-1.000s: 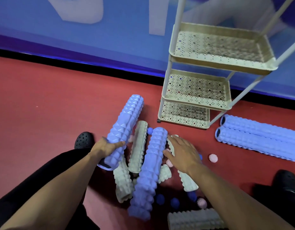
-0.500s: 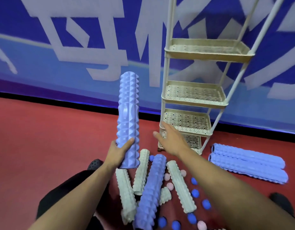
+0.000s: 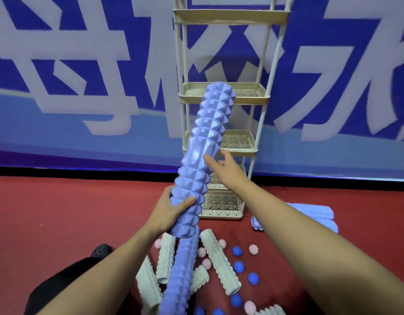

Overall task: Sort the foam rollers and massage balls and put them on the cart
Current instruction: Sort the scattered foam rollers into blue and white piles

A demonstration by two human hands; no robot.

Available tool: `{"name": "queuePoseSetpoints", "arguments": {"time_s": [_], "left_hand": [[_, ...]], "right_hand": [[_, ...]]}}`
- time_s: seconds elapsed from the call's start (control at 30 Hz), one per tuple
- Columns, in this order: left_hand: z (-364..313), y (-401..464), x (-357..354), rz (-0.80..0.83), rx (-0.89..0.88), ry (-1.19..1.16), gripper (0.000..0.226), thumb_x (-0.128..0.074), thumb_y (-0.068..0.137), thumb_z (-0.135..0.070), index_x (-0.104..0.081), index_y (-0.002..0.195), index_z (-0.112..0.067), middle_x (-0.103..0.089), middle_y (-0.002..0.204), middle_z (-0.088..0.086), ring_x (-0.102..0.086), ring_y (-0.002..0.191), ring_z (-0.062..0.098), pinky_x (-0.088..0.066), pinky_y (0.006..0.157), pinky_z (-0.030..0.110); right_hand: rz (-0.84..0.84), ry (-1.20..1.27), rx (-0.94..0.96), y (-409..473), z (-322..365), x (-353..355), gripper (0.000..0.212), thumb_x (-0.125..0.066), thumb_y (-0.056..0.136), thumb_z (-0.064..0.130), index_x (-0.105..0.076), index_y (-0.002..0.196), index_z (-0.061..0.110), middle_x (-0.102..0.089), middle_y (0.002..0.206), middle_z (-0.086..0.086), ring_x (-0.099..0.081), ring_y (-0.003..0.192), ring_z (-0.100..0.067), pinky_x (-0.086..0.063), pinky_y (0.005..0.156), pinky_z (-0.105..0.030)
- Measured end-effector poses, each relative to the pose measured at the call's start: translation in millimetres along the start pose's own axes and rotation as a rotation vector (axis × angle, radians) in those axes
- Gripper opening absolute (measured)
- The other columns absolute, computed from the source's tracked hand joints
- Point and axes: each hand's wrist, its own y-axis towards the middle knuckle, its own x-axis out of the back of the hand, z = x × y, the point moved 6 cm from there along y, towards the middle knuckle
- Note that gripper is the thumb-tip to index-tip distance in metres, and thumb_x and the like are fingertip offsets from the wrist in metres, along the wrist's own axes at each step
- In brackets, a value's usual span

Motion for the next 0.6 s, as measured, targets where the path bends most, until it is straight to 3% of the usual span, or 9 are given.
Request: {"name": "queuePoseSetpoints", "arguments": {"time_s": [0.03, 0.1, 0.13, 0.2, 0.3, 0.33, 0.47, 0.6], "left_hand": [[-4.9, 1.0, -10.9, 0.030, -0.022, 0.027, 0.046, -0.080, 0.072, -0.062, -0.064, 0.108, -0.038, -0.074, 0.105, -0.010, -0.071, 0.093, 0.005, -0.058, 0.079, 0.025], [-11.5, 4.1, -31.1, 0.055, -0.039, 0.079, 0.051, -0.082, 0.071, -0.059, -0.060, 0.112, -0.039, -0.072, 0.108, -0.015, -0.070, 0.096, 0.002, -0.056, 0.082, 0.025], [-16.1, 5.8, -41.9, 0.068, -0.059, 0.102, 0.050, -0.082, 0.070, -0.059, -0.058, 0.111, -0.045, -0.070, 0.108, -0.022, -0.068, 0.096, -0.002, -0.053, 0.079, 0.018], [-25.6, 10.5, -63.0, 0.097, -0.111, 0.155, 0.049, -0.084, 0.068, -0.058, -0.055, 0.108, -0.055, -0.067, 0.106, -0.030, -0.067, 0.093, -0.006, -0.049, 0.073, 0.008], [-34.3, 22.7, -91.4, 0.126, -0.122, 0.265, 0.062, -0.083, 0.064, -0.068, -0.053, 0.111, -0.043, -0.071, 0.101, -0.019, -0.071, 0.086, 0.002, -0.059, 0.072, 0.027], [-34.9, 28.0, -99.5, 0.128, -0.127, 0.335, 0.066, -0.081, 0.062, -0.072, -0.051, 0.112, -0.041, -0.069, 0.101, -0.016, -0.070, 0.086, 0.003, -0.059, 0.073, 0.032], [-30.8, 43.9, -137.0, 0.176, -0.126, 0.638, 0.079, -0.068, 0.058, -0.087, -0.043, 0.120, -0.044, -0.054, 0.113, -0.015, -0.062, 0.098, 0.011, -0.055, 0.081, 0.041], [-20.6, 60.2, -185.9, 0.258, -0.220, 0.850, 0.097, -0.060, 0.063, -0.090, -0.039, 0.139, -0.033, -0.049, 0.121, -0.006, -0.059, 0.108, 0.023, -0.052, 0.085, 0.041]], "right_hand": [[-0.033, 0.019, -0.014, -2.5, -4.5, 10.6, 0.084, -0.064, 0.088, 0.061, -0.029, 0.152, 0.019, -0.058, 0.133, 0.004, -0.057, 0.120, -0.017, -0.044, 0.077, -0.018], [-0.120, 0.072, -0.055, -8.1, -15.5, 32.5, 0.088, -0.070, 0.083, 0.060, -0.032, 0.148, 0.015, -0.056, 0.139, 0.002, -0.056, 0.124, -0.018, -0.049, 0.096, -0.031], [-0.162, 0.115, -0.071, -11.4, -21.5, 43.4, 0.091, -0.074, 0.081, 0.059, -0.032, 0.148, 0.014, -0.053, 0.144, 0.000, -0.055, 0.127, -0.019, -0.047, 0.106, -0.039], [-0.226, 0.217, -0.098, -18.6, -30.8, 64.7, 0.100, -0.080, 0.074, 0.057, -0.028, 0.147, 0.013, -0.049, 0.148, -0.001, -0.055, 0.129, -0.020, -0.044, 0.111, -0.046], [-0.282, 0.339, -0.238, -29.8, -46.1, 92.8, 0.131, -0.083, 0.051, 0.069, -0.017, 0.151, 0.017, -0.046, 0.147, 0.002, -0.055, 0.127, -0.024, -0.046, 0.107, -0.053], [-0.298, 0.384, -0.277, -32.1, -53.7, 101.4, 0.132, -0.084, 0.048, 0.069, -0.018, 0.149, 0.018, -0.048, 0.145, 0.001, -0.056, 0.125, -0.026, -0.047, 0.105, -0.054], [-0.361, 0.540, -0.388, -37.4, -96.1, 134.0, 0.103, -0.087, 0.066, 0.056, -0.033, 0.143, 0.015, -0.061, 0.133, -0.004, -0.065, 0.113, -0.026, -0.052, 0.100, -0.052], [-0.433, 0.599, -0.509, -40.6, -146.7, 161.2, 0.078, -0.084, 0.070, 0.056, -0.058, 0.131, 0.016, -0.070, 0.121, -0.007, -0.068, 0.109, -0.027, -0.054, 0.098, -0.049]]}}
